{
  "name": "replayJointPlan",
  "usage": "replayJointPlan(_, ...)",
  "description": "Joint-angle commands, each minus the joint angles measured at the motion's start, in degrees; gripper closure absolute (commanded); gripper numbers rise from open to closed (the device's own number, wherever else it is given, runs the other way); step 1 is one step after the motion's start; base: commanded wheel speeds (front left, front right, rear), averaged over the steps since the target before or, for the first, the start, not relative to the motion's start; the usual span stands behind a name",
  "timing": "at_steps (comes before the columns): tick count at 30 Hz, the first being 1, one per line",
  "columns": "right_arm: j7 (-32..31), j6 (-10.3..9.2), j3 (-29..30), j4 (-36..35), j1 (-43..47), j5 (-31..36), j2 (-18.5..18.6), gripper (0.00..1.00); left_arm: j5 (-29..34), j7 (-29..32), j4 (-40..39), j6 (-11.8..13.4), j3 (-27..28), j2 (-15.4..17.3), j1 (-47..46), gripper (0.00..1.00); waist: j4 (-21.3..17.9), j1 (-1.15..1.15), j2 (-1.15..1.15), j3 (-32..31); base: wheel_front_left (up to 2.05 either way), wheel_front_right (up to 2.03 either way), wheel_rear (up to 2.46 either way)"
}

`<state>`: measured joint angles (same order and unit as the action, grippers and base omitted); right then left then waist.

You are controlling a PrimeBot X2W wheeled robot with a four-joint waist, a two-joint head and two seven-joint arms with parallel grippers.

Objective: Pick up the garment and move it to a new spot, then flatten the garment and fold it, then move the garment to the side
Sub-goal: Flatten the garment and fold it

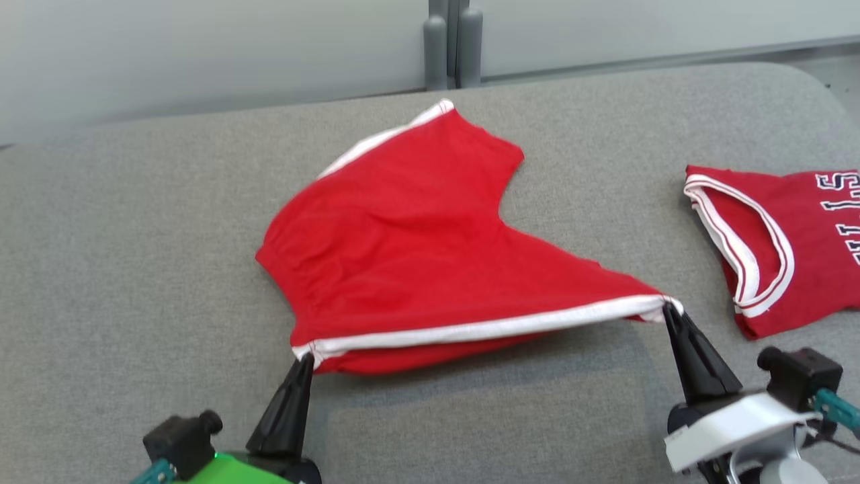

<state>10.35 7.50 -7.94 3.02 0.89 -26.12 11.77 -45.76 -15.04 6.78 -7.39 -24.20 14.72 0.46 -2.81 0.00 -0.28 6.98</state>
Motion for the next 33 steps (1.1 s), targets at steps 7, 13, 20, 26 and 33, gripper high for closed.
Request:
replayJointPlan(7,-2.2,-0.02,2.6,-5.3,8.7,1.8,-2.1,1.0,3.4,-0.2,-3.3,-0.1,3.2,-2.6,8.6,1.0,0.8,0.0,0.28,-7.3,0.0,0.0,0.0)
replayJointPlan(13,-4.0,-0.02,3.4,-9.2,13.3,2.6,-3.6,1.0,5.0,-0.2,-6.2,-0.1,4.5,-2.9,12.6,1.0,0.8,0.0,0.28,-8.2,0.0,0.0,0.0)
replayJointPlan(20,-6.3,-0.02,3.8,-12.9,16.1,3.4,-4.5,1.0,5.7,-0.2,-9.4,-0.1,4.7,-3.3,16.3,1.0,0.9,0.0,0.28,-7.9,0.0,0.0,0.0)
replayJointPlan(26,-7.4,-0.02,3.7,-13.9,13.9,4.3,-4.1,1.0,4.9,-0.2,-9.3,-0.1,3.9,-4.0,14.7,1.0,2.4,0.0,0.28,-6.7,0.0,0.0,0.0)
replayJointPlan(33,-6.6,-0.02,4.3,-9.4,7.4,4.7,-3.3,1.0,2.2,-0.2,-6.1,-0.1,6.1,-6.9,10.3,1.0,5.2,0.0,0.28,-5.8,0.0,0.0,0.0)
